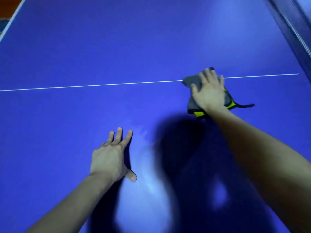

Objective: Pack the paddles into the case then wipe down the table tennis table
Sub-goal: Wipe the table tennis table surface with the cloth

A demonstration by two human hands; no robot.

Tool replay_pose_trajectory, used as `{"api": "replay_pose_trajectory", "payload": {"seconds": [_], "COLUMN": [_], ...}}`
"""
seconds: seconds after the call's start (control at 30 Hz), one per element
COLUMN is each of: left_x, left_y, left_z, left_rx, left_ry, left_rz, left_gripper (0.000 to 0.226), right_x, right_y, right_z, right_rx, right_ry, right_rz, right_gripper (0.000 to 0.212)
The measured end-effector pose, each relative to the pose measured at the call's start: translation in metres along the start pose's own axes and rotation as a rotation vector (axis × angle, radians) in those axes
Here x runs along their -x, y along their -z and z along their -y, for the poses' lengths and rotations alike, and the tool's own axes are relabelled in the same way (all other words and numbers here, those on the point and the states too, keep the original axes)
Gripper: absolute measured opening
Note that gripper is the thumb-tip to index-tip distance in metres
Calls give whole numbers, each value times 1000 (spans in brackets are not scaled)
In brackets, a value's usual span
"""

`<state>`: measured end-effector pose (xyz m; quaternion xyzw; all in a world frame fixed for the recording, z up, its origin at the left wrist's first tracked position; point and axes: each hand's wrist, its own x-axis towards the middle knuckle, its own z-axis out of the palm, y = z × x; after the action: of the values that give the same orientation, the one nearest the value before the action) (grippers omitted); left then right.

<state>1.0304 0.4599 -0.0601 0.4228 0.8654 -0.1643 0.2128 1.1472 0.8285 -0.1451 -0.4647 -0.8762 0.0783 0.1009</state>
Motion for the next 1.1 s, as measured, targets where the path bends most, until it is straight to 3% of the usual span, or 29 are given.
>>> {"api": "replay_pose_trajectory", "payload": {"seconds": [0.07, 0.13, 0.23, 0.33, 0.43, 0.5, 0.63, 0.7, 0.8, 0.9, 1.0, 1.1], "left_x": [-1, 0, 0, -1, -1, -2, 0, 0, 0, -1, 0, 0], "left_y": [-1, 1, 3, 4, 7, 6, 4, 3, 3, 2, 1, 2], "left_z": [0, -1, -3, -4, -8, -8, -5, -5, -3, -3, -2, -3], "left_rx": [-10, -18, -23, -4, 8, 9, 5, 11, 4, 3, 23, 55], "left_ry": [-14, -19, -14, -3, 17, 14, 0, -9, -16, -4, 7, 30], "left_rz": [-10, -13, -23, -9, 2, 20, 25, 21, 12, 5, 3, 13], "left_gripper": [169, 168, 167, 169, 169, 170, 168, 167, 167, 168, 169, 170], "right_x": [-4, 5, 31, 61, 62, 48, 8, -2, 1, 24, 53, 61], "right_y": [15, 8, -17, -35, -37, -33, -14, 2, 5, -16, -29, -27], "right_z": [-32, 3, 112, 217, 239, 201, 62, 8, 26, 111, 199, 198], "right_rx": [33, 36, -24, 25, 54, -1, -38, -8, 26, 14, -12, -49], "right_ry": [-222, -265, 33, 448, 572, 478, 64, -115, -228, 10, 312, 422], "right_rz": [12, 1, -67, 118, 175, 147, -1, 2, 34, 23, 135, 181], "right_gripper": [84, 80, 68, 62, 61, 59, 63, 65, 68, 66, 65, 61]}}
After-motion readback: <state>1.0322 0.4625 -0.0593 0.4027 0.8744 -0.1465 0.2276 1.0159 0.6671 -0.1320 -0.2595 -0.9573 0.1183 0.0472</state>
